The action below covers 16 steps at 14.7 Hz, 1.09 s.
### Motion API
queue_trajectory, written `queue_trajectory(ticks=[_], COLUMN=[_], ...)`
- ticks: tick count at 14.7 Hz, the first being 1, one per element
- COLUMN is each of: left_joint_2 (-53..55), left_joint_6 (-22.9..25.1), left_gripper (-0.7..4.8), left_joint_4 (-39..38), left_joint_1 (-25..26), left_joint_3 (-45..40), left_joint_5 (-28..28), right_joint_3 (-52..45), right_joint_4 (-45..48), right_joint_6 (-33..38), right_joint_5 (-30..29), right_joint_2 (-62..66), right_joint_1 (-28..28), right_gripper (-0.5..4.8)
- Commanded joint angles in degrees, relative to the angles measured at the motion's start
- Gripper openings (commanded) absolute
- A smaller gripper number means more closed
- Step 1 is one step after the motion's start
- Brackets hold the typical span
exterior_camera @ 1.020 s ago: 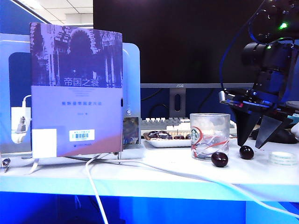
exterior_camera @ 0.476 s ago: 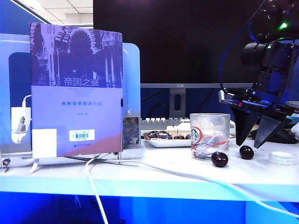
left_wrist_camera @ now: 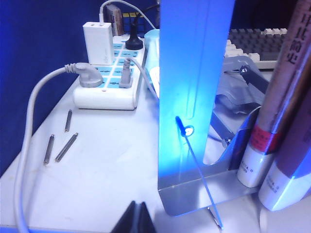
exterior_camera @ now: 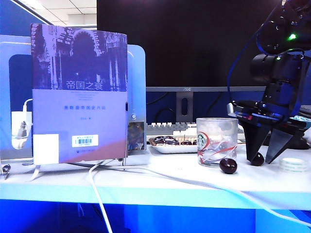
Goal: Pick up the cherry on the right side of the glass and put it inside the glass.
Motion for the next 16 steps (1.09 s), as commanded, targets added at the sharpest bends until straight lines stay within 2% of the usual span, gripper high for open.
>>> queue_trajectory(ticks=[1, 3, 4, 8, 10, 16], left_joint_2=[-0.2, -0.2, -0.2, -0.2, -0.2, -0.2], left_joint_6=[0.3, 0.3, 0.3, 0.3, 0.3, 0.3], left_gripper=[-0.05, -0.05, -0.05, -0.05, -0.05, -0.05], left_joint_4=[-0.7, -0.7, -0.7, -0.7, -0.7, -0.7], left_joint_1=[0.0, 0.0, 0.0, 0.0, 0.0, 0.0], left_joint_3=[0.0, 0.0, 0.0, 0.0, 0.0, 0.0], left_joint_5=[0.2, 0.2, 0.2, 0.2, 0.2, 0.2], right_joint_3=[0.1, 0.1, 0.1, 0.1, 0.1, 0.3], right_joint_4=[0.7, 1.2, 1.3, 1.3, 1.3, 1.1], right_joint_6=[0.0, 0.1, 0.1, 0.0, 0.0, 0.0], right_joint_5=[0.1, 0.1, 0.1, 0.1, 0.1, 0.1], right_joint_2=[-0.2, -0.2, -0.2, -0.2, -0.2, -0.3], right_joint_1=[0.1, 0.1, 0.1, 0.1, 0.1, 0.1], right_gripper=[2.63, 2.47, 1.98, 1.72, 1.36, 1.38])
